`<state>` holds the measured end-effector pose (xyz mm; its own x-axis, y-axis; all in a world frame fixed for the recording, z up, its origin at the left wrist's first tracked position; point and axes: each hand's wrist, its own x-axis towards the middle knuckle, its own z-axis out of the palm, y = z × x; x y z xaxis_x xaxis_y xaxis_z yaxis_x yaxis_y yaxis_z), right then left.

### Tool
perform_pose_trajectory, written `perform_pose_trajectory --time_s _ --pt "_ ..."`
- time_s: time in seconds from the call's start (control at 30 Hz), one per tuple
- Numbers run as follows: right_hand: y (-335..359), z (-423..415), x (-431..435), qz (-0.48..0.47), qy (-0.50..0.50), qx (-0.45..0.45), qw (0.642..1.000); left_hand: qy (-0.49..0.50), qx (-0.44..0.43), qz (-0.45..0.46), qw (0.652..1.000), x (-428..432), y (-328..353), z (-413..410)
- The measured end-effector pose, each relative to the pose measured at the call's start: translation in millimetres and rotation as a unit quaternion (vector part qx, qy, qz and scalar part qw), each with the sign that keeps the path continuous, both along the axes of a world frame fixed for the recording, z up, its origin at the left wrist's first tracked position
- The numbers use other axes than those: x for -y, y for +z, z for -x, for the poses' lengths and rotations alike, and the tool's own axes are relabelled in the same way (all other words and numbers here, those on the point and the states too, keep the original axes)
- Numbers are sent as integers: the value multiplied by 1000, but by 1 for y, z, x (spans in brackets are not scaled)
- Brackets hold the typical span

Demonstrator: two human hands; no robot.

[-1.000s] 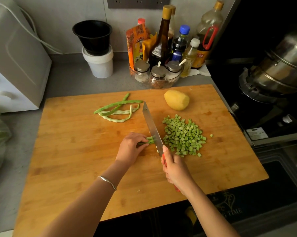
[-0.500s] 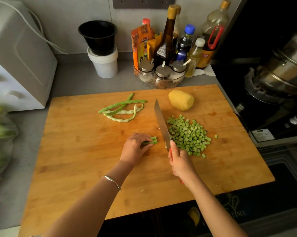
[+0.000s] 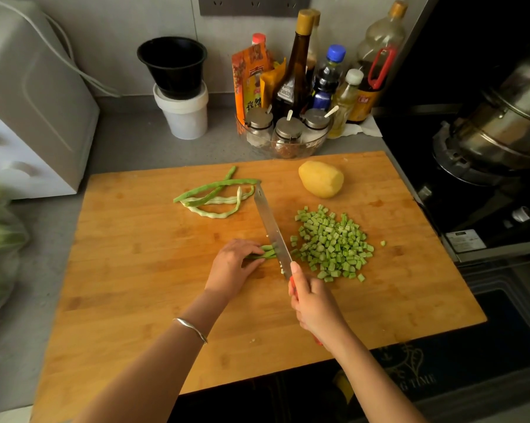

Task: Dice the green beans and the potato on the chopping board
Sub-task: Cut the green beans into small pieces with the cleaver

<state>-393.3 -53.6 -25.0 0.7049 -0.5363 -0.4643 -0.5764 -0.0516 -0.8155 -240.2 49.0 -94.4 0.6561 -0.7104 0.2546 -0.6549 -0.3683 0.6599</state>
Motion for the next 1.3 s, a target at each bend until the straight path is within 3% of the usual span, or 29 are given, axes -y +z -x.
perform_pose_trajectory --time_s 0.4,0.63,0.83,1.0,1.3 --pt "-8 -22 -8 108 26 -73 991 17 -21 -7 1000 3 -2 3" --pt "-16 -10 7 13 -23 -30 999 22 -7 -8 1000 3 -2 4" --pt "-8 11 26 -9 -73 1 997 20 -12 8 1000 17 -2 7" --pt "4 12 20 -19 -40 35 998 8 -9 7 1000 24 -2 10" --pt "-2 6 8 -11 -10 18 1000 7 10 8 1000 7 -4 7"
